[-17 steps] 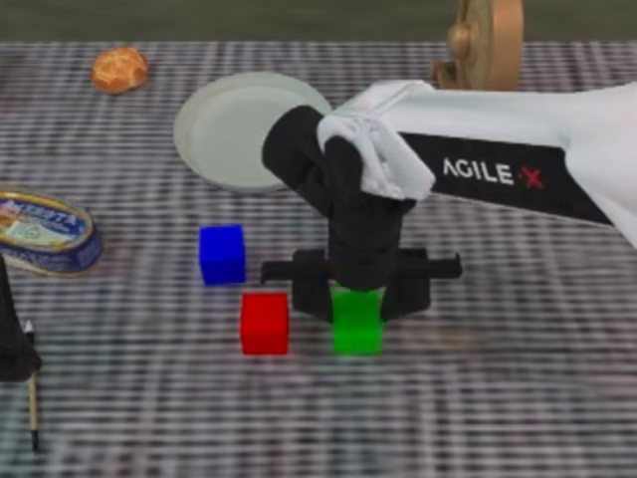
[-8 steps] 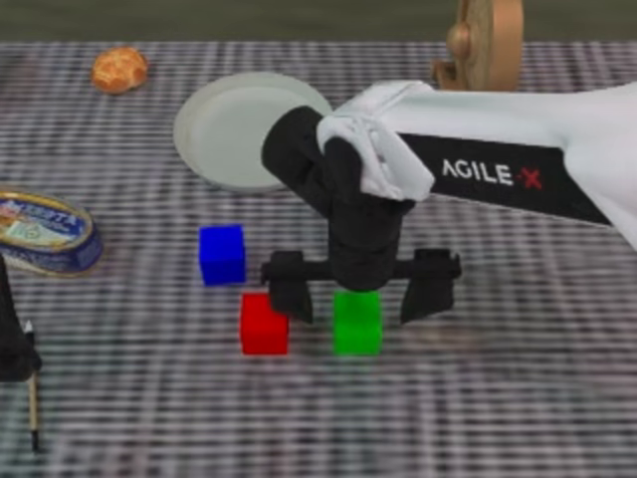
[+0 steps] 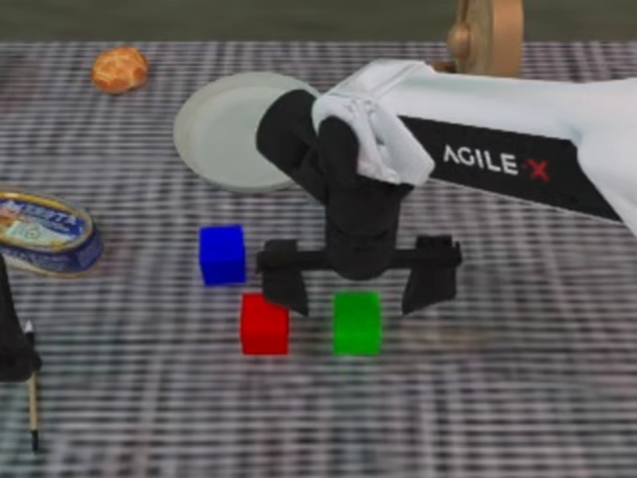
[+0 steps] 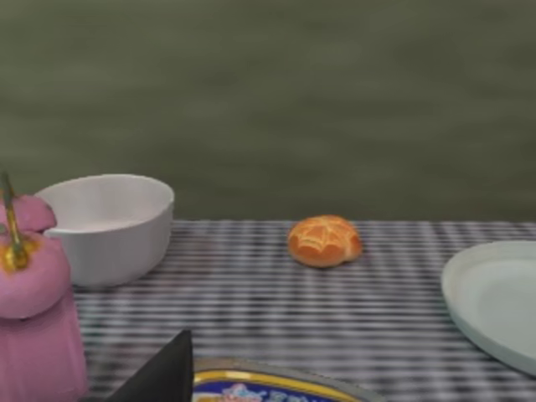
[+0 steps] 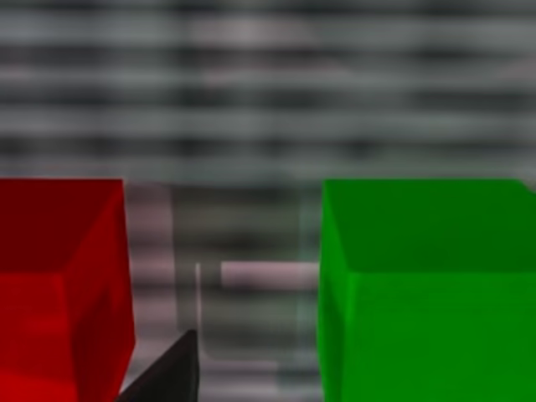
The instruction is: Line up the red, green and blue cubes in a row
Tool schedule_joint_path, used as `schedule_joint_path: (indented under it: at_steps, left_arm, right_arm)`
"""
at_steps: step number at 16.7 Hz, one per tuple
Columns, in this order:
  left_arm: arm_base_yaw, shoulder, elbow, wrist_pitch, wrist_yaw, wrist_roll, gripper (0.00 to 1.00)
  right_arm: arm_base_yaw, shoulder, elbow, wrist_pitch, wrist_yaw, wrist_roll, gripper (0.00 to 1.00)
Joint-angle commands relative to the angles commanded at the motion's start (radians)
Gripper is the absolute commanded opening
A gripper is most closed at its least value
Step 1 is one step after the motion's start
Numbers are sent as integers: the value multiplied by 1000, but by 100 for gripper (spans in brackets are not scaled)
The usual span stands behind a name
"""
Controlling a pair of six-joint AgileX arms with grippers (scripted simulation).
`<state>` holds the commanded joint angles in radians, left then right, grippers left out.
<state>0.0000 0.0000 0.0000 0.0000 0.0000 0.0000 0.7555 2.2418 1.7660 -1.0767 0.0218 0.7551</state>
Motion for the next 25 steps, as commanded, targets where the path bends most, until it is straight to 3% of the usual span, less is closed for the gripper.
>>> schedule_joint_path:
  at_steps: [5,13,18,25]
  left_arm:
    - [0,0,0,0,0,0,100]
    - [-15,53,52,-37,2,-16,100]
    - [-75,324,311,-206,4,-89,100]
    - [-197,1033,867,-577,2,-239,100]
  right_arm:
    - [4,-43,117,-161,3,3,100]
    - [-23,-103,73,-133,6,-20,100]
    - [-121,-385,-167,18,19,-125,100]
    - [-341,-1002,-725,361,32,-356,100]
